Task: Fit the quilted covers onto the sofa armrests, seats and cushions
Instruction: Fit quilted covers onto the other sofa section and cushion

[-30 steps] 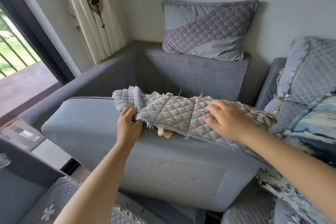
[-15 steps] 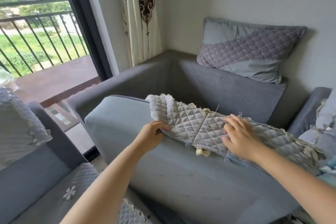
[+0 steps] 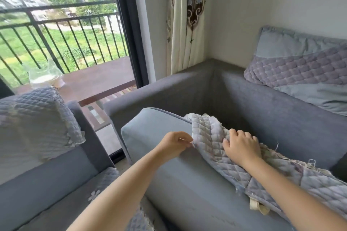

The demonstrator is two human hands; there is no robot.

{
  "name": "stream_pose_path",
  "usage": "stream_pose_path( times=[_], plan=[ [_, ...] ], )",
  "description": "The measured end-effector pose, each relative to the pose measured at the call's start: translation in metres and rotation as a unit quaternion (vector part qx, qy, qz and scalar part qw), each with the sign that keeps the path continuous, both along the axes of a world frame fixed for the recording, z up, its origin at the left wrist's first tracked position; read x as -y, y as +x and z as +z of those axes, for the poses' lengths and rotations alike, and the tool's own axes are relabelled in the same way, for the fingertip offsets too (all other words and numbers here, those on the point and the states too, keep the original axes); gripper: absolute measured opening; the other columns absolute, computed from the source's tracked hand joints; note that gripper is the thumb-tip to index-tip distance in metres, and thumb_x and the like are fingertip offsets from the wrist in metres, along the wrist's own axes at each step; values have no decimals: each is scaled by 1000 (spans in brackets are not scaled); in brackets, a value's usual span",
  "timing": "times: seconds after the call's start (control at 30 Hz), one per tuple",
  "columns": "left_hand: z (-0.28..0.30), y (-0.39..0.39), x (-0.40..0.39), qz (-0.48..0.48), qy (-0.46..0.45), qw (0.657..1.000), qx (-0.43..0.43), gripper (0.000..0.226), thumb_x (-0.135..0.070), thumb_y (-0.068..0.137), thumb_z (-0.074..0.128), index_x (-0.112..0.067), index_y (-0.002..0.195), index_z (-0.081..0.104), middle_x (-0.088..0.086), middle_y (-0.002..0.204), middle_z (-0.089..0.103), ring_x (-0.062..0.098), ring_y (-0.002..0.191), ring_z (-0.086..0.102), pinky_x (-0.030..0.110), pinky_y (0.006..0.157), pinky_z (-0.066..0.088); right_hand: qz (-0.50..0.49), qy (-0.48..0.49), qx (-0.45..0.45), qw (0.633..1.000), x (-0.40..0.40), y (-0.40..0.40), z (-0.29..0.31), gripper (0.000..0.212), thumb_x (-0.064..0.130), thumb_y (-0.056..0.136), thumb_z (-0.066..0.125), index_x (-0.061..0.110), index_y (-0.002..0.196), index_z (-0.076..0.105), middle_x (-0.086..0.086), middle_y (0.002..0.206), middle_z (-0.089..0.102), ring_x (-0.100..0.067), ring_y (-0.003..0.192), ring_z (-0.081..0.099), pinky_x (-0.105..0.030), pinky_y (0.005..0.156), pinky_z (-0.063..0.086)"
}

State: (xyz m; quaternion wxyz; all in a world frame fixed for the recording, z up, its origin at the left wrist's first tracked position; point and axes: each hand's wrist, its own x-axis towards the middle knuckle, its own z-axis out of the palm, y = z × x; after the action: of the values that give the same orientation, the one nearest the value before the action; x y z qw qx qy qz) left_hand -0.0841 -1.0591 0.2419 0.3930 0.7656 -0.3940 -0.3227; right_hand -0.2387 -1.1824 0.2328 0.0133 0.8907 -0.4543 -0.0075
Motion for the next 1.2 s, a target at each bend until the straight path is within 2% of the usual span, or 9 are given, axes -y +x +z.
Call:
stream_pose_path(
  times=[0.1,0.3,0.37,0.43,0.53,0.67,0.8,0.97,1.2],
  plan=[
    [-8,27,17,37,6,974,223,26,-1,82,51,-9,101,67,7,104,63,24,95,59,22,78,43,-19,3,19,1000,-1,17,0,35,30,93,29,10,117,45,-10,125,52,-27,116,48,-35,94,38],
    [-13,46,61,-113,74,925,355,47,-34,82,61,-22,126,51,0,126,49,18,121,43,26,97,35,-12,8,108,994,10,38,-14,43,23,70,24,-1,80,58,-19,80,65,-37,74,62,-41,68,48],
    [-16,45,75,-115,57,887,443,49,-40,74,66,-21,119,57,-1,118,54,18,114,48,26,96,35,-38,-2,139,990,20,39,-20,33,22,65,26,2,59,52,-15,54,59,-34,47,58,-37,47,48],
    [-18,38,86,-72,1,860,504,41,-43,50,77,-22,84,68,-6,83,64,15,80,63,19,78,46,-38,-6,168,985,23,39,-21,22,20,60,27,7,54,45,-12,47,54,-33,40,54,-34,41,44],
    [-22,29,94,-60,-32,875,479,32,-41,46,62,-18,69,63,-6,66,62,18,61,62,23,67,49,-22,-3,224,974,27,34,-23,5,15,61,29,14,62,33,-16,54,57,-37,51,57,-34,50,38],
    [-16,28,98,-126,88,883,444,40,-39,80,49,-9,107,54,3,112,59,25,114,47,35,109,21,-20,30,232,972,34,29,-28,29,10,73,29,0,82,55,-19,90,65,-40,90,58,-38,72,34],
    [-14,20,101,-119,89,894,422,42,-45,73,31,-10,87,51,6,96,63,27,102,52,35,105,26,-24,29,270,962,32,30,-31,35,13,68,26,-2,79,56,-21,86,66,-41,85,60,-36,66,30],
    [-14,3,123,-59,100,925,362,18,-31,84,35,-14,80,39,-2,74,47,24,97,55,43,115,4,-32,60,301,951,29,28,-27,48,27,75,20,-1,87,56,-17,92,65,-37,92,57,-35,69,28],
    [-16,67,147,36,176,929,322,10,-10,82,47,-14,77,56,8,95,63,27,88,58,28,68,37,3,92,341,936,26,22,-23,48,37,87,23,4,86,58,-2,81,62,-28,85,56,-33,72,37]
  ],
)
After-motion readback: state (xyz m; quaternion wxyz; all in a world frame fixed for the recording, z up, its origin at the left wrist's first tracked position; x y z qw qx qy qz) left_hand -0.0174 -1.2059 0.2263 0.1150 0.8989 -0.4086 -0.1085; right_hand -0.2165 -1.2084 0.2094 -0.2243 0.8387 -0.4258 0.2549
